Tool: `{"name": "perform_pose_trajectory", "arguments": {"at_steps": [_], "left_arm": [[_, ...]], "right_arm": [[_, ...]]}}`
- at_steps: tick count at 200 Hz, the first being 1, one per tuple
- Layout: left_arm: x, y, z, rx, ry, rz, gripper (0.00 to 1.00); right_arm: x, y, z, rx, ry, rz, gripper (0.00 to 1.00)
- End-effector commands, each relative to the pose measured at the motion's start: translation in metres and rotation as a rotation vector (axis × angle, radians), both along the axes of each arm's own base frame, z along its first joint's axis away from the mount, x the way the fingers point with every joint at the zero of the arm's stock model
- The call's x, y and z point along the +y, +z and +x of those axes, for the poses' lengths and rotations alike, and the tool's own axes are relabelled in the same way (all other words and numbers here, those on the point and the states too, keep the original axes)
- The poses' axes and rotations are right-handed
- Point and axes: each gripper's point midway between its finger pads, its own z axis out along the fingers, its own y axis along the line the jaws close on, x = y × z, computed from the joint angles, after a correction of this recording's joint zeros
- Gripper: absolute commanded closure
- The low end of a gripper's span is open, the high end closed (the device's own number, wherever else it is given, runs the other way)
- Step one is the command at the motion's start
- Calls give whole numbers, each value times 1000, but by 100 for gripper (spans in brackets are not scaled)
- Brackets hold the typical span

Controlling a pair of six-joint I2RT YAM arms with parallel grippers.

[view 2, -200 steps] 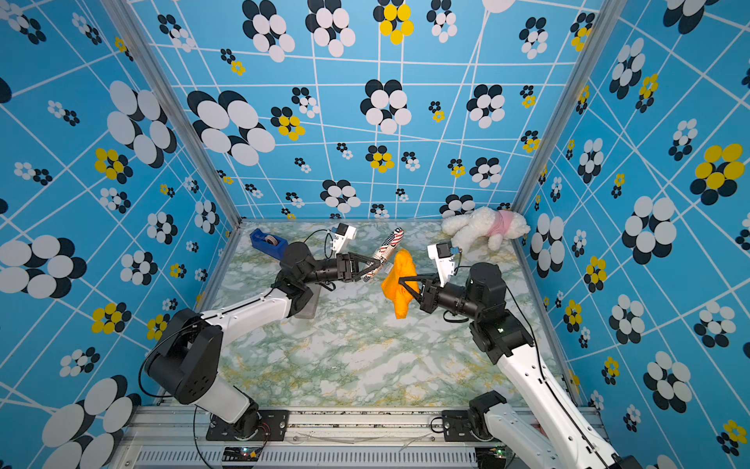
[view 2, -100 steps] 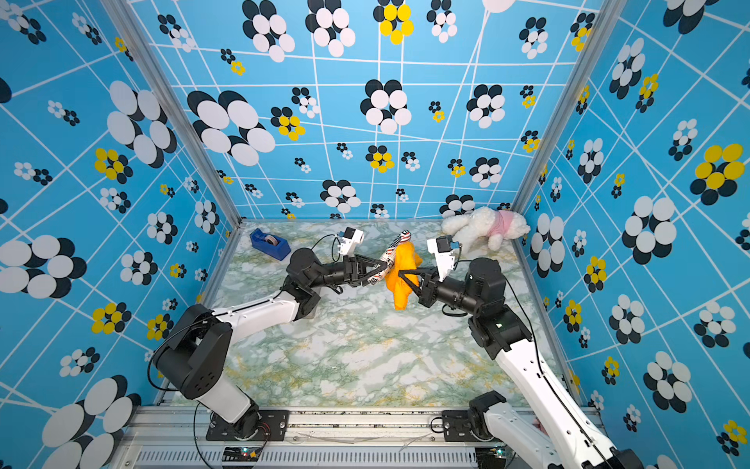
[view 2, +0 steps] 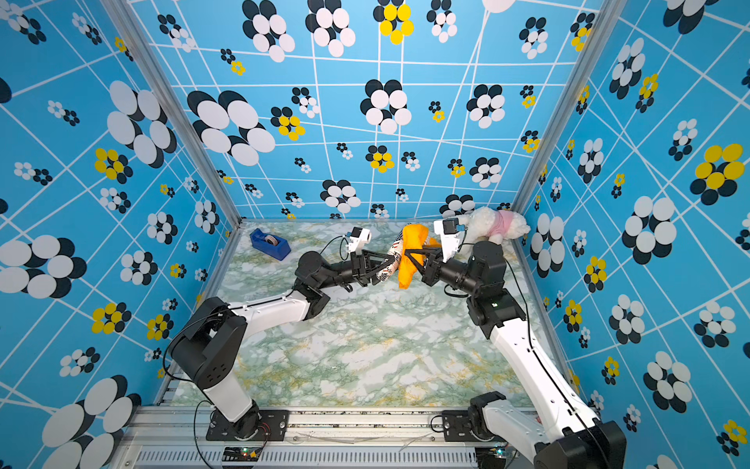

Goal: Wipe the eyeglass case
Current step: Wipe the dirt from the eyeglass case.

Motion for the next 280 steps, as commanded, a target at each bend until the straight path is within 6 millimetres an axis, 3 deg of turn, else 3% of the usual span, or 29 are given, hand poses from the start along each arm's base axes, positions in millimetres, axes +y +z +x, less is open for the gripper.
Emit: {"name": "perform_pose_trajectory", "arguments": {"at_steps": [1, 18, 38, 56, 89, 123, 150, 175, 229, 259, 280], "left_arm": [[-9, 37, -54, -163, -178, -60, 81], [-10, 42, -54, -157, -173, -69, 80], [-14, 46, -52, -149, -161, -74, 81], [-18, 46, -53, -140, -169, -68, 81], [-21, 36, -62, -129, -197, -33, 81], [-19, 37, -71, -139, -208, -33, 82], [-19, 40, -75, -146, -211, -38, 81], [-18, 46, -76, -168, -208, -60, 81], [-13, 50, -78, -183, -242, -66, 81], [-7, 49, -70, -186, -235, -56, 84], [-7, 44, -73, -174, -268, -35, 84]], "right_arm": [[6, 19, 4, -62, 28, 36, 100], [15, 17, -4, -36, 72, 94, 100], [41, 9, -29, -26, 141, 94, 100], [51, 6, -44, -15, 177, 100, 100], [36, 4, -35, -47, 96, -6, 100], [2, 28, -1, -72, 19, 7, 100], [1, 40, 10, -86, 40, 20, 100], [5, 40, 6, -74, 74, 77, 100], [5, -18, -29, 77, 133, 103, 100], [4, -14, -52, 80, 176, 141, 100], [4, -10, -49, 64, 168, 105, 100]]}}
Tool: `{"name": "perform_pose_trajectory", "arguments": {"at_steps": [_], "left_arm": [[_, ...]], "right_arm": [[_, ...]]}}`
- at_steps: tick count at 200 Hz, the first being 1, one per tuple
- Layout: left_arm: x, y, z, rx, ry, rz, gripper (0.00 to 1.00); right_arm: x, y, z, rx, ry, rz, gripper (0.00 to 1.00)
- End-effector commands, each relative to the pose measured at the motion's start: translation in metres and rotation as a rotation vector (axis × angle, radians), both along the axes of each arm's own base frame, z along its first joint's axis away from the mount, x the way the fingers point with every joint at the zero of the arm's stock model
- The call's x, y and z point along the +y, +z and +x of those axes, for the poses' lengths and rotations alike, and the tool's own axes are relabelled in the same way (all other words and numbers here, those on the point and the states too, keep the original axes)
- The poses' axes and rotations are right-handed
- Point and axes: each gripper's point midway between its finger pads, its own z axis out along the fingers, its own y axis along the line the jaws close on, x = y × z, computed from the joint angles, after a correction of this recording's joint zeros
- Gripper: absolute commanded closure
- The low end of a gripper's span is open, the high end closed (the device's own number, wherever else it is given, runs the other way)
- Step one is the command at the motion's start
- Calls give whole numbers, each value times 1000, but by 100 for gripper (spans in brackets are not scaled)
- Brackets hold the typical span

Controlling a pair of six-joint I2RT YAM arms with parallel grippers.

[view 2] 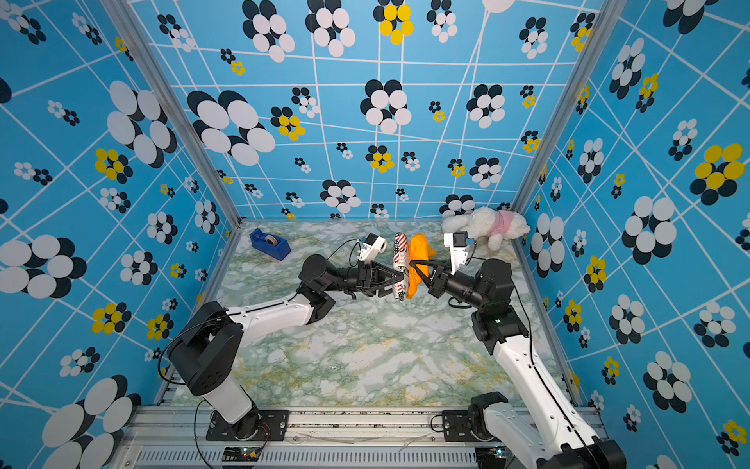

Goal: Wipe the eyeglass case
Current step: Wipe the dirt from the eyeglass case.

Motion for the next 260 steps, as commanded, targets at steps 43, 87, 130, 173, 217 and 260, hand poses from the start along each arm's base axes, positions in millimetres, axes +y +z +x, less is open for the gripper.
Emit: {"name": "perform_pose_trajectory", "arguments": {"at_steps": [43, 87, 130, 173, 217, 260], "left_arm": [[9, 16, -26, -81, -120, -28, 86], [13, 8, -32, -90, -160, 13, 87], [19, 11, -21, -117, -144, 21, 87], [20, 20, -15, -132, -135, -3, 87], [18, 26, -14, -122, -149, -17, 88], [15, 24, -25, -114, -188, -2, 88]], "right_arm": [[15, 48, 16, -108, 93, -110, 100], [12, 74, 28, -134, 117, -203, 100], [21, 69, 4, -64, 243, -156, 100], [19, 38, -20, 43, 272, -110, 100], [25, 21, -47, 65, 298, -68, 100], [15, 27, -6, 18, 173, -183, 100]]}}
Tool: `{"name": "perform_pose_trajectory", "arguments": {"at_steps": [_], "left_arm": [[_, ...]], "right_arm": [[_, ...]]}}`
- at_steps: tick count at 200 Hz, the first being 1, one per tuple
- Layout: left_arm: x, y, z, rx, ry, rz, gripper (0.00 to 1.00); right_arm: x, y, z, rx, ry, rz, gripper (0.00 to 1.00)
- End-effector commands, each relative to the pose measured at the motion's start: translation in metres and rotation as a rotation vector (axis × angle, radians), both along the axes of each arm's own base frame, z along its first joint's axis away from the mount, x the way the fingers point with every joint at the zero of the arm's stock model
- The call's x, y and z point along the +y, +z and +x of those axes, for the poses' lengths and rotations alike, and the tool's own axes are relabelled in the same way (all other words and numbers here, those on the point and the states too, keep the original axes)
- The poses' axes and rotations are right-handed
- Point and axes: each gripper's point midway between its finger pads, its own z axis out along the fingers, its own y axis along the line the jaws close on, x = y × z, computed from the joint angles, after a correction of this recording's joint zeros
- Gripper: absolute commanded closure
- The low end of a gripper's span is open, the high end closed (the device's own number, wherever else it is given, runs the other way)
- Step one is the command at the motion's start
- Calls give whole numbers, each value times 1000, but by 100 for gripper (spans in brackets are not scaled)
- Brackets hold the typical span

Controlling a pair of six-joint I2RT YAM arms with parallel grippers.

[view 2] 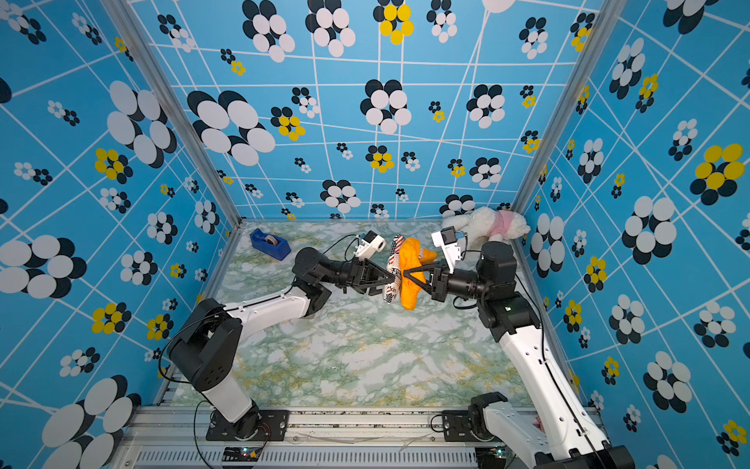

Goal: Wipe the eyeglass case
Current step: Wipe the dirt from the eyeglass case.

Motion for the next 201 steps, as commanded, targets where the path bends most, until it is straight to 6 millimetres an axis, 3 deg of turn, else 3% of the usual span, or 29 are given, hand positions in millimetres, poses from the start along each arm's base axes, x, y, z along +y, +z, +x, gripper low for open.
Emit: {"name": "perform_pose_trajectory", "arguments": {"at_steps": [1, 22, 44, 70, 122, 175, 201], "left_arm": [[-2, 22, -19, -99, -54, -60, 88], [-1, 16, -22, -100, -56, -31, 88], [1, 13, -25, -115, -60, -8, 87], [6, 19, -15, -124, -16, -10, 87], [-1, 22, 18, -85, 109, -4, 88], [-7, 29, 42, -52, 228, -13, 88], [-8, 31, 47, -21, 248, -33, 88]], "right_arm": [[-3, 5, 27, -47, -67, -76, 100], [-16, 15, 54, -74, -165, -134, 100], [-15, 23, 61, -61, -147, -136, 100], [-9, 20, 43, -31, -81, -93, 100], [11, 8, -16, 42, 46, -7, 100], [39, -15, -50, 110, 129, 26, 100], [52, -11, -56, 98, 165, 76, 100]]}}
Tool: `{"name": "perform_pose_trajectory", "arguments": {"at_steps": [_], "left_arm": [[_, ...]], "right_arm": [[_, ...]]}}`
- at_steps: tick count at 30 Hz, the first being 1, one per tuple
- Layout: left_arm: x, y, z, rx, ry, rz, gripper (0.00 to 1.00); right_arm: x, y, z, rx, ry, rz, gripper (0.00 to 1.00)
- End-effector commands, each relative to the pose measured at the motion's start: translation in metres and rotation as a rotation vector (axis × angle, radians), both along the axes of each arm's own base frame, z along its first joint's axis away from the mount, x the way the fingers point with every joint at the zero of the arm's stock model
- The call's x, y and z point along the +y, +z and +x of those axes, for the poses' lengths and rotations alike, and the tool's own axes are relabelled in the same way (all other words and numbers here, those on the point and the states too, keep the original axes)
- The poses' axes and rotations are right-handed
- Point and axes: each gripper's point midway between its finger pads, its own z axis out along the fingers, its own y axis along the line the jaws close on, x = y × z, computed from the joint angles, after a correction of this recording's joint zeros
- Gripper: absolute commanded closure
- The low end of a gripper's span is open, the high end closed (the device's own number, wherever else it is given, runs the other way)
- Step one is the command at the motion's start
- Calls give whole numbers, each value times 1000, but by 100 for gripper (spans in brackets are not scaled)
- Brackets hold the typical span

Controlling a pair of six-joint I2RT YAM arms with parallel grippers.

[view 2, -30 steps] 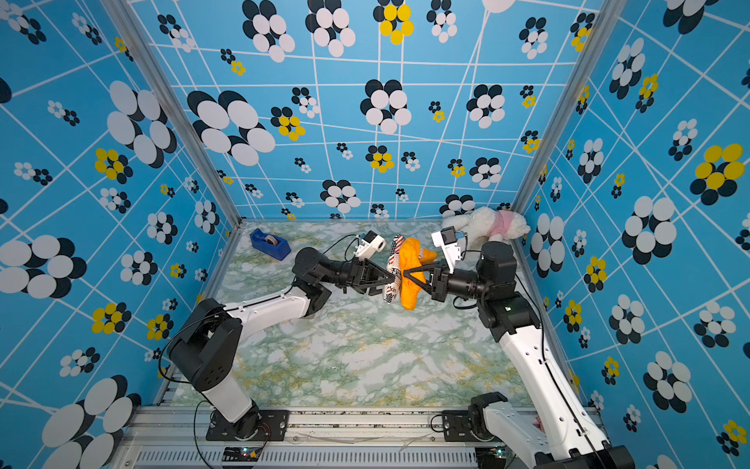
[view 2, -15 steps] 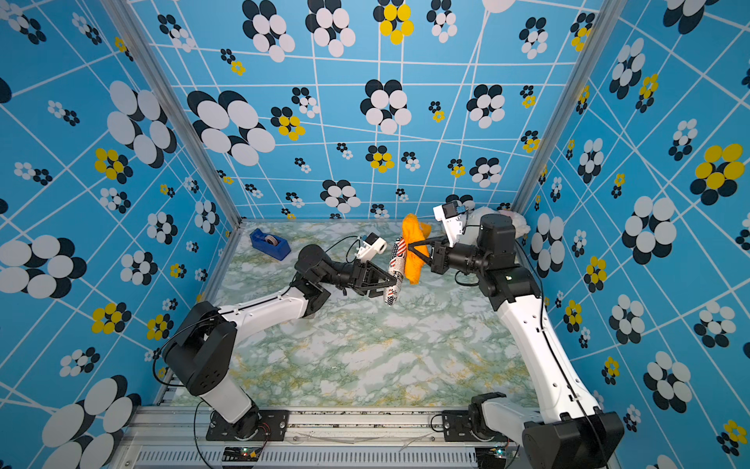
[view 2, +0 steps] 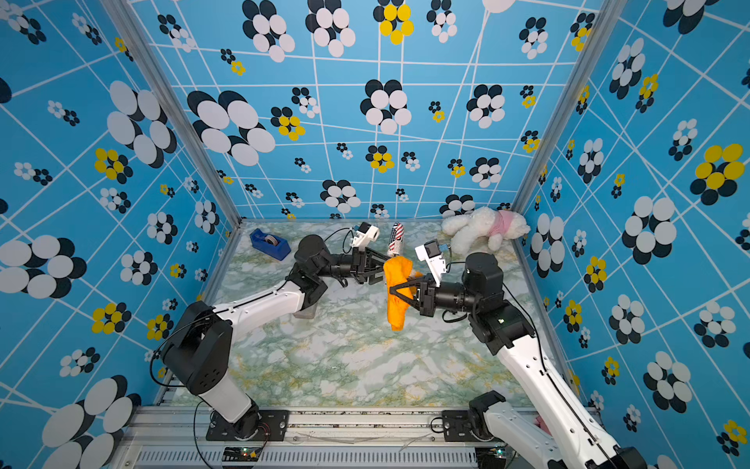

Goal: Wipe the eyeglass case
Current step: Wipe the dirt from the eyeglass case.

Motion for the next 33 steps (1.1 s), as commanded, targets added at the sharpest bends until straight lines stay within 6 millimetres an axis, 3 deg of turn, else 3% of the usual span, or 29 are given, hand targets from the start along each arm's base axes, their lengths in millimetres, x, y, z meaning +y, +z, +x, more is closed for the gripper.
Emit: {"name": "perform_pose_trajectory", "arguments": {"at_steps": [1, 6, 20, 27, 33], "left_arm": [[-5, 33, 2, -63, 44, -84, 88], [-5, 37, -5, -58, 19, -99, 88], [3, 34, -31, -85, -55, -83, 88], [13, 26, -26, -90, -40, -71, 88], [18, 25, -36, -94, -79, -71, 88]], "right_arm": [[14, 6, -6, 3, 43, 60, 100], [12, -4, 9, -55, -13, -21, 100], [-44, 21, 38, -138, -190, -67, 100], [-46, 33, 39, -156, -189, -40, 100], [-72, 10, 60, -138, -347, -177, 100]]}}
